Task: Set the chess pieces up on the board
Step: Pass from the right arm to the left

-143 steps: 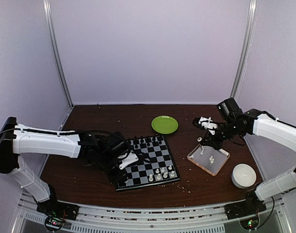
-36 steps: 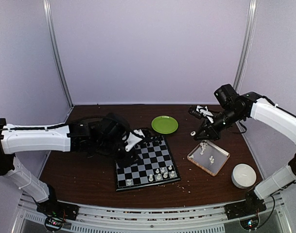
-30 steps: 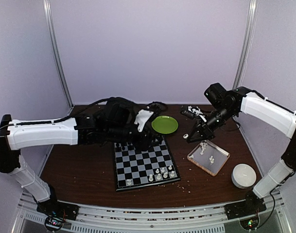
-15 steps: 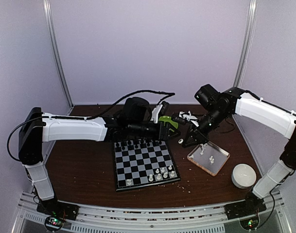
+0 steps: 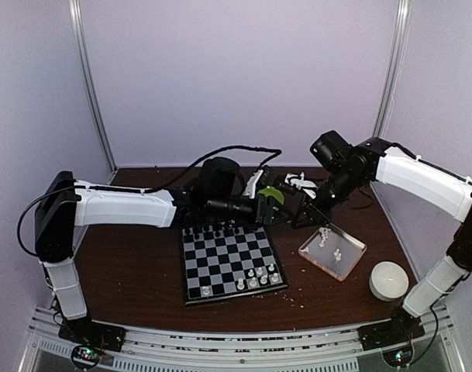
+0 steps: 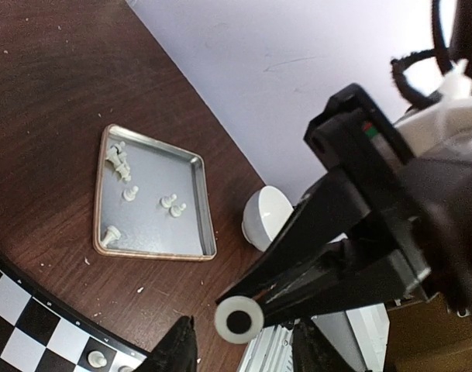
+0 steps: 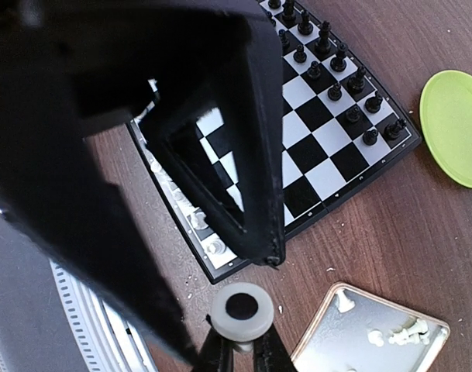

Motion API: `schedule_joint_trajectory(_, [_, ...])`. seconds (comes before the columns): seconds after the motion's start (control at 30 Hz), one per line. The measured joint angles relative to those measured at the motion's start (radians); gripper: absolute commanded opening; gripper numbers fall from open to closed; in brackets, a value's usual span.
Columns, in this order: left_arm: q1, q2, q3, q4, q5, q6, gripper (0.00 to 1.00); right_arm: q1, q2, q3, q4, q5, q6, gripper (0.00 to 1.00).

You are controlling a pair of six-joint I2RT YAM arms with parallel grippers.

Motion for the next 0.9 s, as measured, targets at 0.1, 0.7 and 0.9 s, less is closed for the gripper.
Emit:
schedule_joint_trajectory(0.1, [-0.002, 0.021, 0.005, -0.003, 0.012, -0.007, 0.4, 0.0, -0.01, 0.0, 0.0, 0.008, 0.0, 0.08])
schedule_joint_trajectory(0.7, [-0.002, 0.056, 0.023, 0.093, 0.087, -0.054, 0.42, 0.0, -0.043, -0.006, -0.02, 0.029, -0.005, 0.08])
schedule_joint_trajectory(0.9, [-0.001, 0.059, 0.02, 0.159, 0.114, -0.086, 0.37, 0.0, -0.056, -0.008, -0.024, 0.025, -0.005, 0.08])
